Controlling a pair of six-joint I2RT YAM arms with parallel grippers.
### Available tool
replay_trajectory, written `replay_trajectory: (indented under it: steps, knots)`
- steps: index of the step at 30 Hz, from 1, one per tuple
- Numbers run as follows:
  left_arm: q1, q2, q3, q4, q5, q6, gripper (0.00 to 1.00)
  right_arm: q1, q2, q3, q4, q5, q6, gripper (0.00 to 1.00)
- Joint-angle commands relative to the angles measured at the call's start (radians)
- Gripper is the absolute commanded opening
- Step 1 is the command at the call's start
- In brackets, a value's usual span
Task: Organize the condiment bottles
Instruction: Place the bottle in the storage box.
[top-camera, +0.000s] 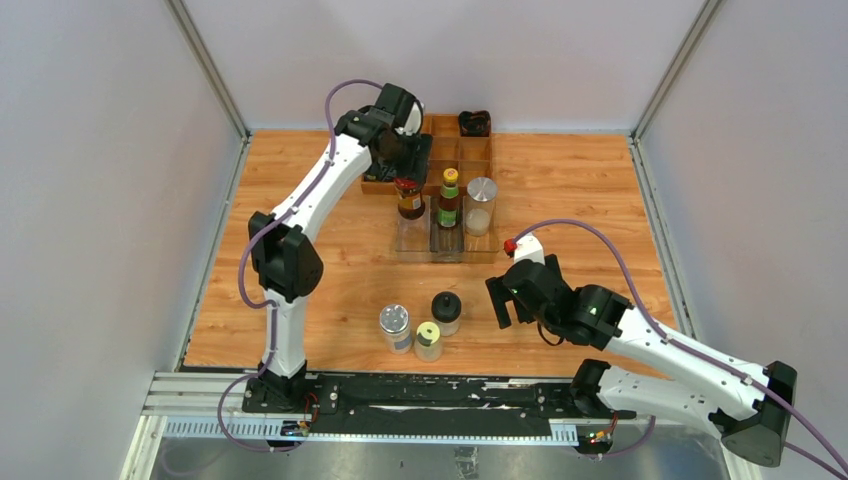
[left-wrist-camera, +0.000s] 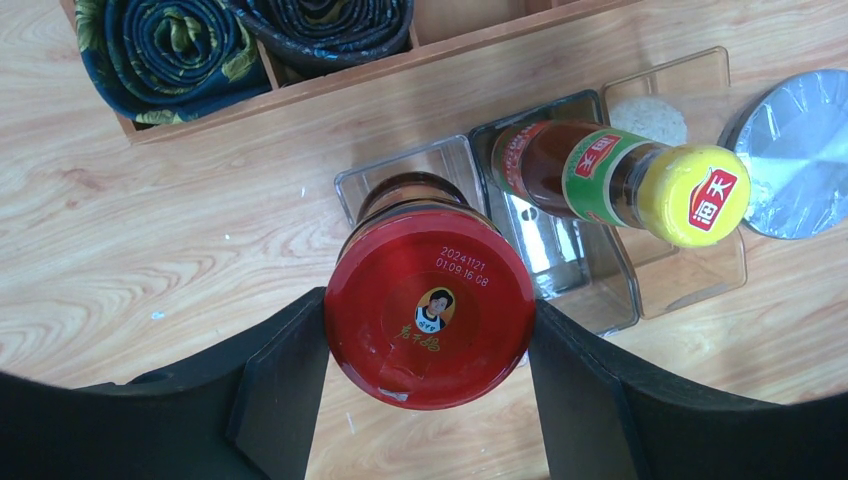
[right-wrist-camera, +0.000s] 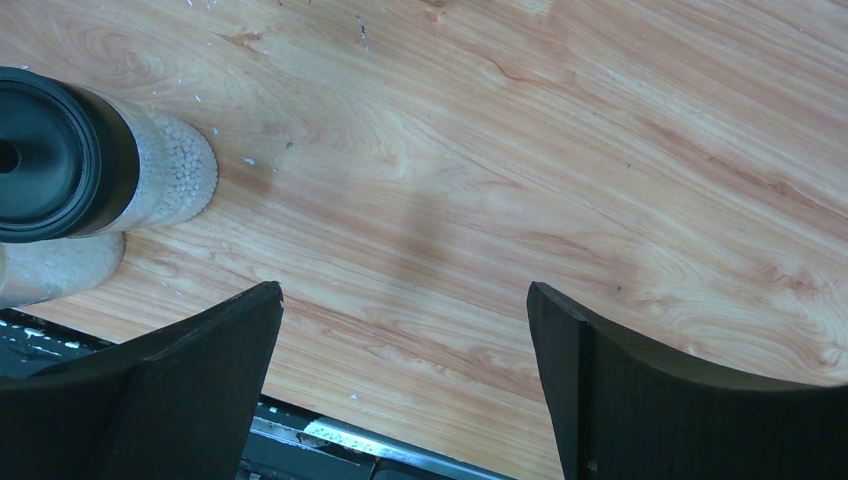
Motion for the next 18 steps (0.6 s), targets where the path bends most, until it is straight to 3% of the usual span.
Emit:
replay_trajectory:
  steps: [1,18]
  knots:
    - [0.004,0.002,0.057,0.047,0.031,0.023,0.53,0.010,0.002,-0.012,-0.002,0.024,0.005,0.99]
    - [0.014,0.037,0.072,0.049,0.032,0.030,0.52,0.010,0.012,-0.015,0.001,0.025,0.003,0.99]
